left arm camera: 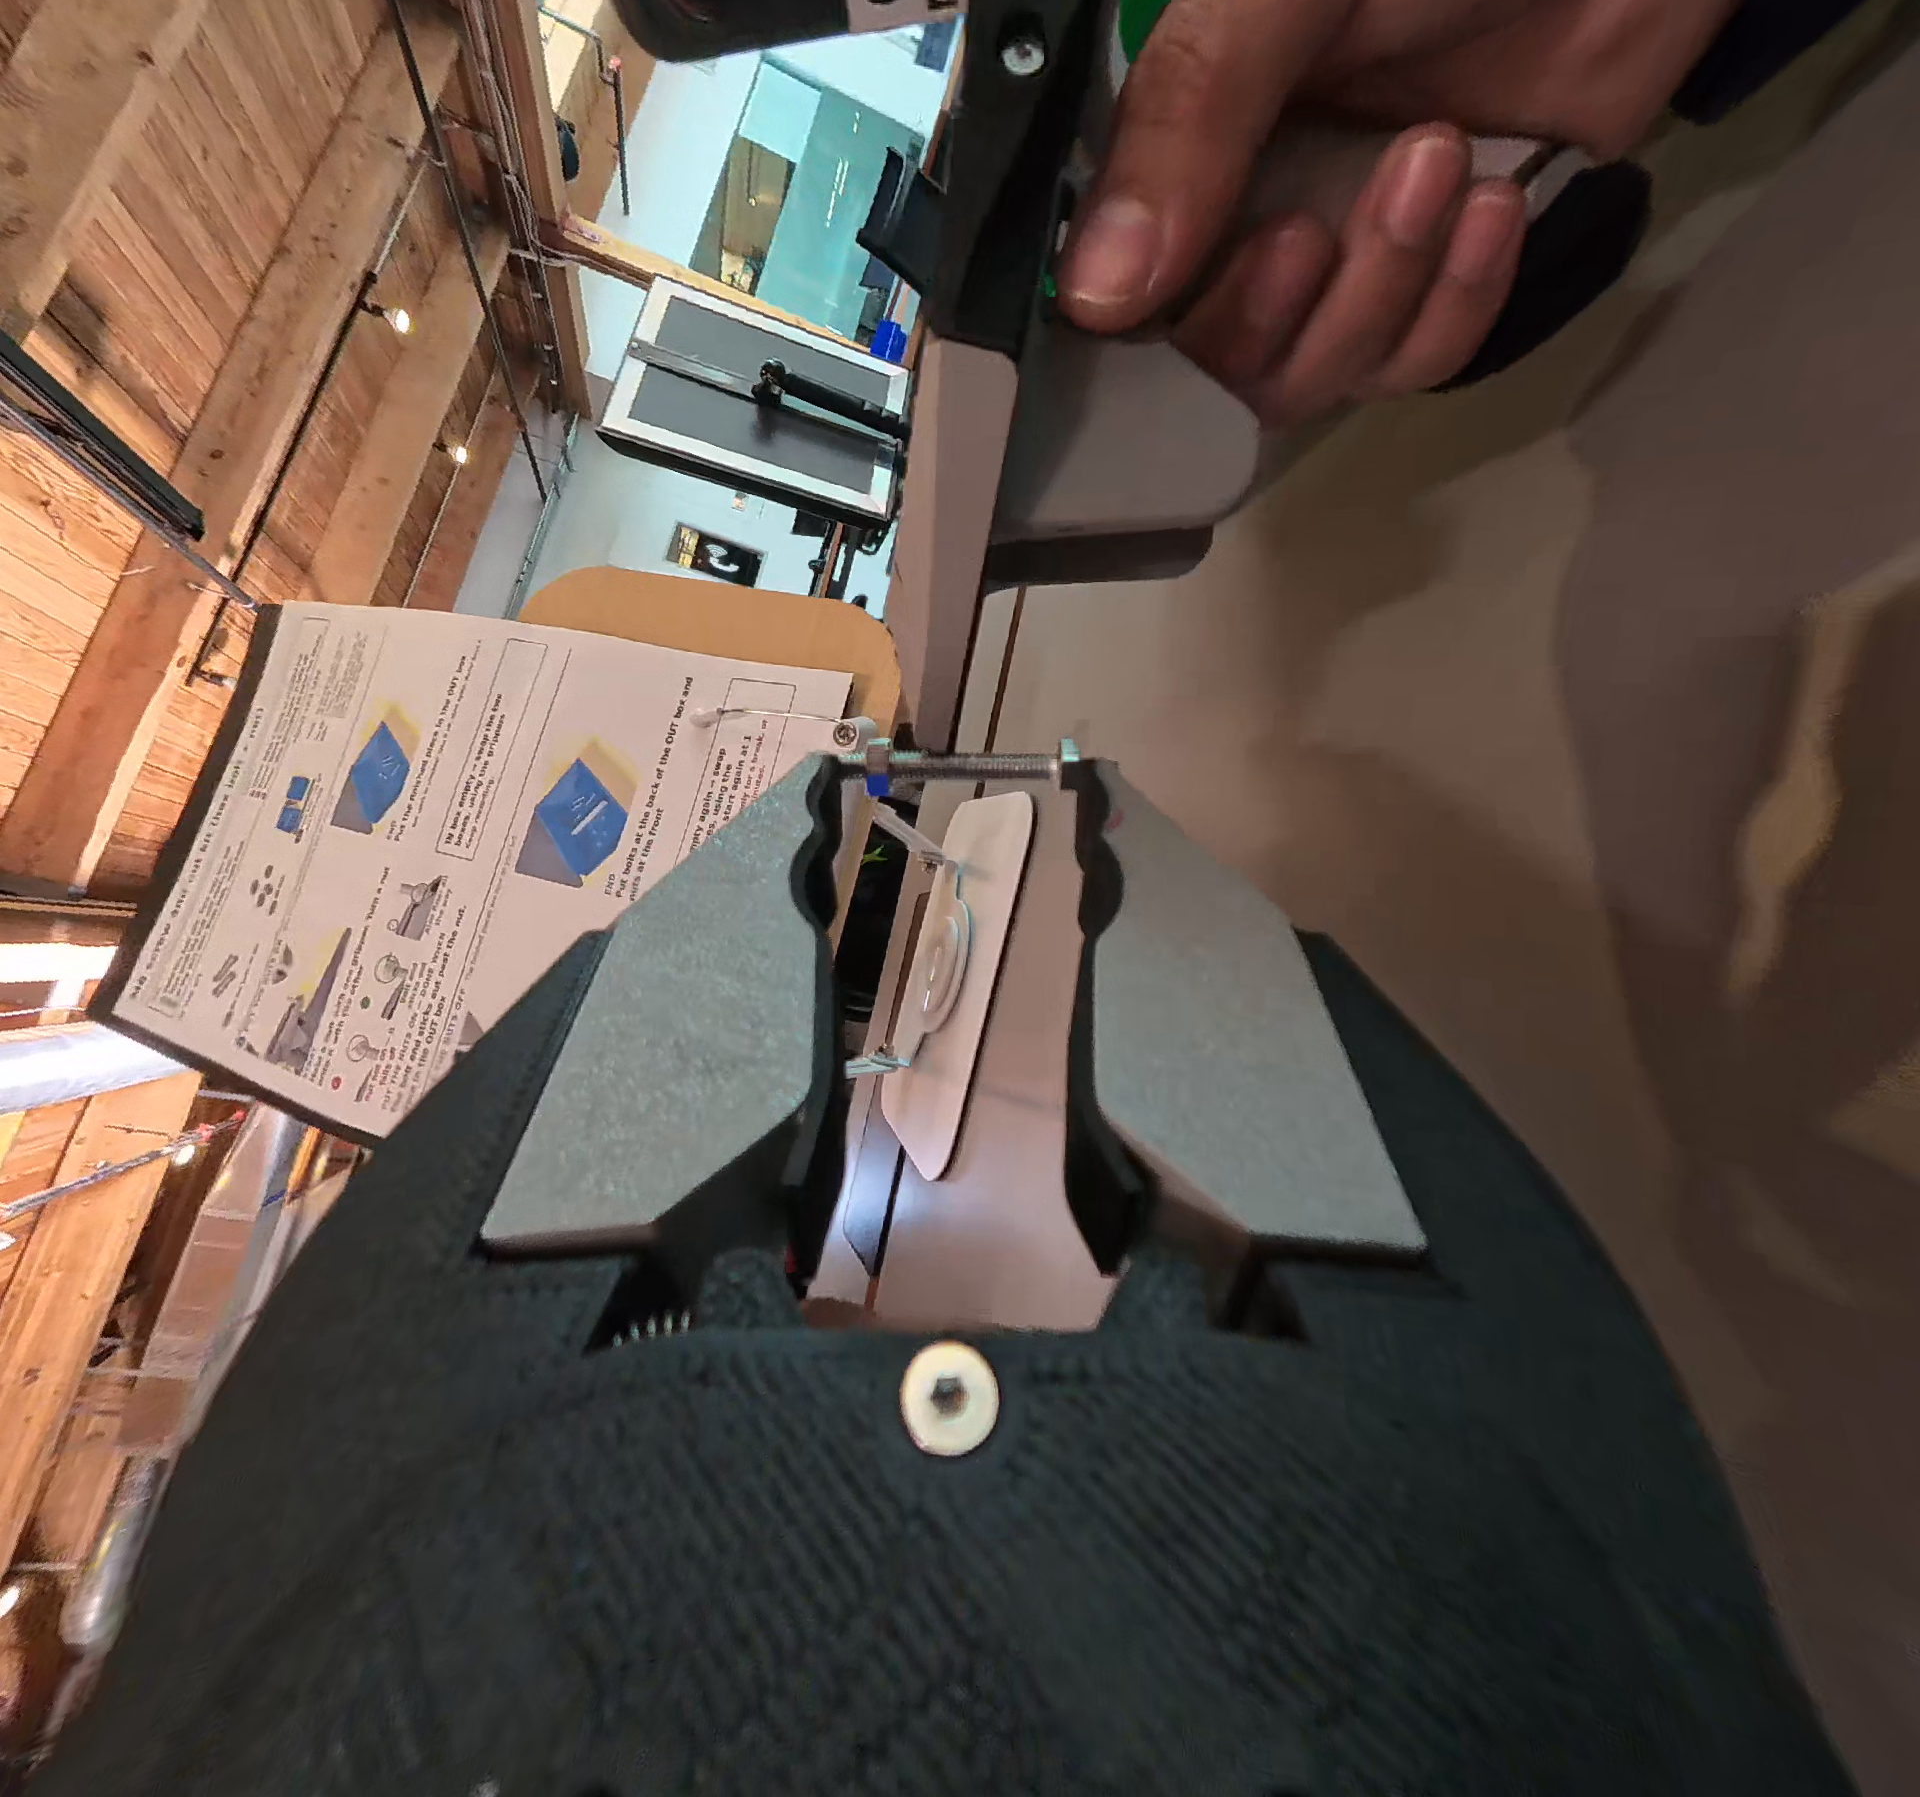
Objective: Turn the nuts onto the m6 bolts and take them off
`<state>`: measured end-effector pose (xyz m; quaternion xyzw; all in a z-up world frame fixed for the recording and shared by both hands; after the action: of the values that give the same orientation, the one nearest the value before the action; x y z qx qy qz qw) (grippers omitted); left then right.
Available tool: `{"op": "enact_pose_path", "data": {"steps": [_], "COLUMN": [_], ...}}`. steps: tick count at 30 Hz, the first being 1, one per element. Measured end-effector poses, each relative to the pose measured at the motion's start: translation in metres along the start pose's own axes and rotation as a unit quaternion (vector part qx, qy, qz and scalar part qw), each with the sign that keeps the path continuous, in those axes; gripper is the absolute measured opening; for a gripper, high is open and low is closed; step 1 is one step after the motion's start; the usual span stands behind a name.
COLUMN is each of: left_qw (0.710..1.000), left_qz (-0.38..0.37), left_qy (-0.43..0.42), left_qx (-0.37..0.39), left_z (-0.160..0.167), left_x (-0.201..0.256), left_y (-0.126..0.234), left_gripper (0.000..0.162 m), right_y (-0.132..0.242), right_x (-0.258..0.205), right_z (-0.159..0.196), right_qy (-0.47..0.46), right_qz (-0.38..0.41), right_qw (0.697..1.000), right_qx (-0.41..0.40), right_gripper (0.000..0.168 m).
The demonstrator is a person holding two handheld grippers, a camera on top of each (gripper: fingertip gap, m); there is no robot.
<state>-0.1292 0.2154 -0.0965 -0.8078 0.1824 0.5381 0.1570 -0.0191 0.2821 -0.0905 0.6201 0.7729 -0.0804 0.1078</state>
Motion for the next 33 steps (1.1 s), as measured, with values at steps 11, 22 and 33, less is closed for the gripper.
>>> {"op": "enact_pose_path", "data": {"steps": [11,22,33], "left_qw": [0.999,0.950,0.772], "left_qz": [0.008,0.051,0.209], "left_qy": [0.045,0.301,0.600], "left_qx": [-0.002,-0.070,0.002], "left_z": [0.005,0.028,0.016], "left_x": [0.004,-0.002,0.005], "left_y": [0.004,-0.004,-0.011], "left_gripper": [0.043,0.043,0.023], "right_y": [-0.011,-0.002,-0.003], "right_x": [-0.001,0.009,0.000], "right_z": [0.010,0.010,0.002], "right_qy": [0.012,-0.035,-0.023], "right_qz": [0.021,0.016,-0.020], "right_qw": [0.999,0.999,0.996], "right_qx": [-0.040,0.007,0.082], "right_gripper": [0.002,0.002,0.002]}}
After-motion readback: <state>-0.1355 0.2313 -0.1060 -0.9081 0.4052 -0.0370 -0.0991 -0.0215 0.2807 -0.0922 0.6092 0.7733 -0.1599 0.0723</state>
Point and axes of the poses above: each gripper's, where its closed fingertips meet, y back along the fingers, z out of its underside, x = y × z across the jaws, the point moved 8 cm from there along y, back along the fingers, and after that the axes turned 9 degrees about -z, right-handed, at the moved point
